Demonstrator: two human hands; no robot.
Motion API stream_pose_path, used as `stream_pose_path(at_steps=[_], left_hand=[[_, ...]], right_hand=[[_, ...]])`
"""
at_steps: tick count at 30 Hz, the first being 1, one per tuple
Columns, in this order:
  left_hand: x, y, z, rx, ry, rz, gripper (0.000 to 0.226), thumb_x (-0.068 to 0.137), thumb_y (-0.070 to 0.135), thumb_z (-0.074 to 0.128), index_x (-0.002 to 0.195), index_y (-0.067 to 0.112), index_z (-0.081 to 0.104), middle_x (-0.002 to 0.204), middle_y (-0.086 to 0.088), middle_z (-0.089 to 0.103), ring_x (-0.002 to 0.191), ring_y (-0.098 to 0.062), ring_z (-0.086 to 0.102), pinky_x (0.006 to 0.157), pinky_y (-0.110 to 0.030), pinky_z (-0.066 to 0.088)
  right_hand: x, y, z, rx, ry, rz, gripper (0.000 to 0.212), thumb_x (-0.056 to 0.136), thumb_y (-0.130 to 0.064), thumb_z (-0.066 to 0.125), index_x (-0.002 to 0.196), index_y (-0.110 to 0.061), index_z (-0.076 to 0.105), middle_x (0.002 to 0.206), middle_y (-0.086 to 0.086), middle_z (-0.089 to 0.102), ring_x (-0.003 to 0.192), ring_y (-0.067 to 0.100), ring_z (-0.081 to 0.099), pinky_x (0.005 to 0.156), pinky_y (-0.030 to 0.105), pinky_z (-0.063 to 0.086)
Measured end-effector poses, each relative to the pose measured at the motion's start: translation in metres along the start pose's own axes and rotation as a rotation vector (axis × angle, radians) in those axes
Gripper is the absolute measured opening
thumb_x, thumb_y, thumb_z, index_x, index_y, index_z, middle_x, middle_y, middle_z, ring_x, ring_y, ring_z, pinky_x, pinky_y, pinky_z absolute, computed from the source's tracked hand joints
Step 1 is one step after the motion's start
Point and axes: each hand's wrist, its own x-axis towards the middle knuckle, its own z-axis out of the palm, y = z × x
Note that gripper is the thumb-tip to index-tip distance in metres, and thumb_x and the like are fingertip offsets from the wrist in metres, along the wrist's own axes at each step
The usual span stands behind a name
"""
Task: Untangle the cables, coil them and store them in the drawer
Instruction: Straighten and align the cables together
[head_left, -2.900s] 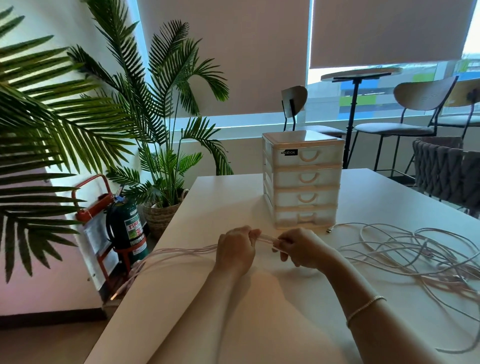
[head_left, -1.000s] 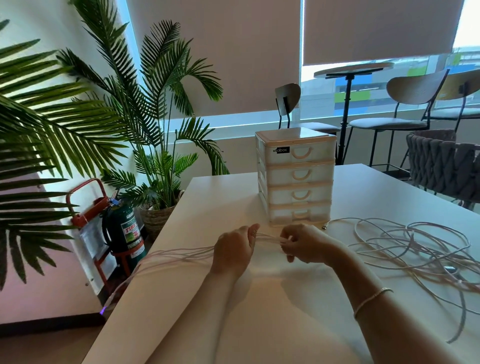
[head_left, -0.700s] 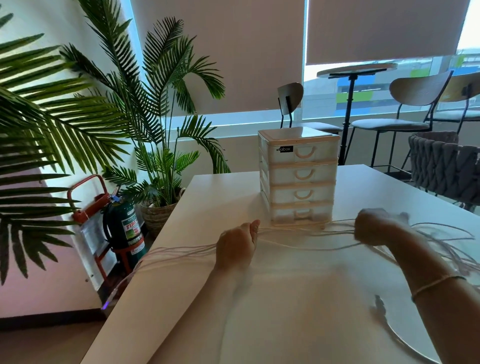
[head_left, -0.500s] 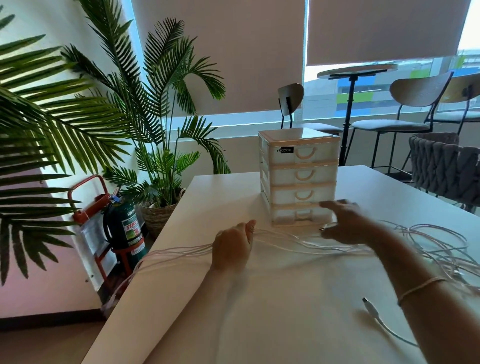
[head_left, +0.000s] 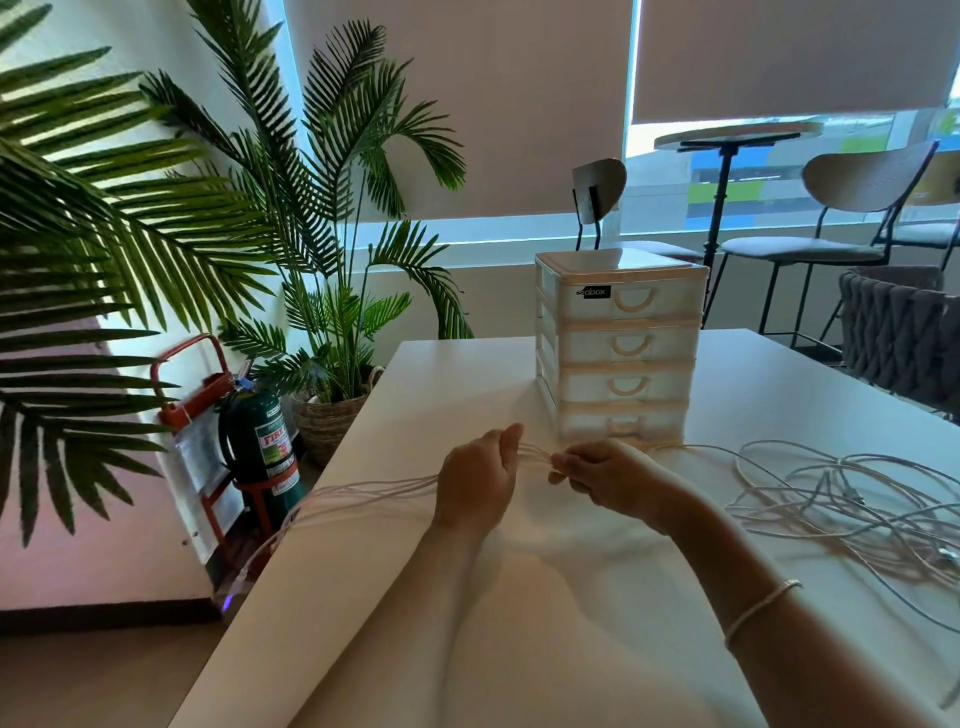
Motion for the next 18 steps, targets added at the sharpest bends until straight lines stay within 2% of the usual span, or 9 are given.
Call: stream_pose_path(at_steps=[3, 6, 8, 10, 11, 13, 16, 18], left_hand=[[-0.002, 0.005, -0.002, -0.055, -0.104, -0.003, 0.046, 0.098, 0.041, 0.033, 0.107, 0.006, 0.063, 0.096, -0.017, 0.069, 0.093, -0.036, 0.062, 0.078, -0.036, 0.044], [-0.005, 0.009, -0.001, -0.062, -0.119, 0.037, 0.059, 0.090, 0.050, 0.025, 0.107, 0.007, 0.063, 0.094, -0.016, 0.070, 0.090, -0.036, 0.062, 0.076, -0.036, 0.045], [-0.003, 0.006, -0.001, -0.039, -0.084, 0.020, 0.051, 0.096, 0.045, 0.031, 0.105, 0.005, 0.063, 0.094, -0.018, 0.069, 0.091, -0.038, 0.062, 0.077, -0.038, 0.045], [-0.003, 0.005, -0.002, -0.016, -0.088, -0.008, 0.042, 0.098, 0.036, 0.037, 0.106, 0.004, 0.062, 0.097, -0.021, 0.068, 0.094, -0.039, 0.061, 0.079, -0.039, 0.045], [-0.004, 0.005, -0.002, -0.015, -0.095, -0.014, 0.041, 0.098, 0.036, 0.037, 0.106, 0.004, 0.062, 0.098, -0.021, 0.068, 0.095, -0.040, 0.061, 0.079, -0.039, 0.044], [-0.004, 0.006, -0.002, -0.032, -0.103, -0.007, 0.051, 0.096, 0.045, 0.033, 0.104, 0.005, 0.062, 0.097, -0.020, 0.068, 0.094, -0.039, 0.061, 0.079, -0.039, 0.045], [-0.006, 0.011, 0.001, -0.046, -0.140, 0.031, 0.067, 0.083, 0.053, 0.019, 0.106, 0.006, 0.062, 0.097, -0.016, 0.069, 0.092, -0.036, 0.062, 0.079, -0.037, 0.046], [-0.008, 0.016, 0.003, -0.058, -0.153, 0.067, 0.067, 0.083, 0.052, 0.019, 0.106, 0.005, 0.062, 0.097, -0.016, 0.069, 0.092, -0.036, 0.062, 0.078, -0.037, 0.044]], right_hand=[[0.004, 0.001, 0.001, -0.117, 0.171, -0.088, 0.027, 0.095, -0.025, 0.048, 0.071, -0.025, 0.062, 0.067, -0.006, 0.054, 0.064, 0.011, 0.046, 0.064, 0.027, 0.037], [0.002, -0.001, 0.000, -0.253, 0.271, -0.148, 0.022, 0.095, -0.023, 0.047, 0.089, -0.019, 0.067, 0.079, -0.009, 0.060, 0.079, 0.012, 0.054, 0.072, 0.026, 0.040], [-0.001, 0.000, -0.002, -0.299, 0.174, -0.163, 0.022, 0.095, -0.023, 0.048, 0.087, -0.020, 0.068, 0.083, -0.007, 0.061, 0.080, 0.011, 0.054, 0.072, 0.024, 0.040], [-0.006, 0.001, -0.006, -0.245, -0.008, -0.140, 0.025, 0.094, -0.024, 0.050, 0.073, -0.027, 0.064, 0.076, -0.005, 0.058, 0.070, 0.011, 0.050, 0.067, 0.026, 0.040], [-0.008, 0.001, -0.007, -0.234, -0.044, -0.137, 0.028, 0.093, -0.024, 0.051, 0.069, -0.030, 0.063, 0.073, -0.005, 0.057, 0.068, 0.011, 0.048, 0.066, 0.027, 0.040], [-0.008, 0.000, -0.008, -0.257, 0.045, -0.162, 0.028, 0.093, -0.022, 0.050, 0.069, -0.029, 0.063, 0.075, -0.006, 0.059, 0.072, 0.013, 0.053, 0.071, 0.028, 0.043], [-0.004, -0.003, -0.003, -0.254, 0.293, -0.169, 0.025, 0.095, -0.016, 0.045, 0.091, -0.014, 0.069, 0.088, -0.003, 0.067, 0.089, 0.017, 0.060, 0.081, 0.029, 0.045], [-0.002, -0.002, 0.000, -0.271, 0.328, -0.146, 0.026, 0.096, -0.015, 0.043, 0.095, -0.010, 0.068, 0.090, -0.001, 0.068, 0.093, 0.017, 0.060, 0.084, 0.028, 0.045]])
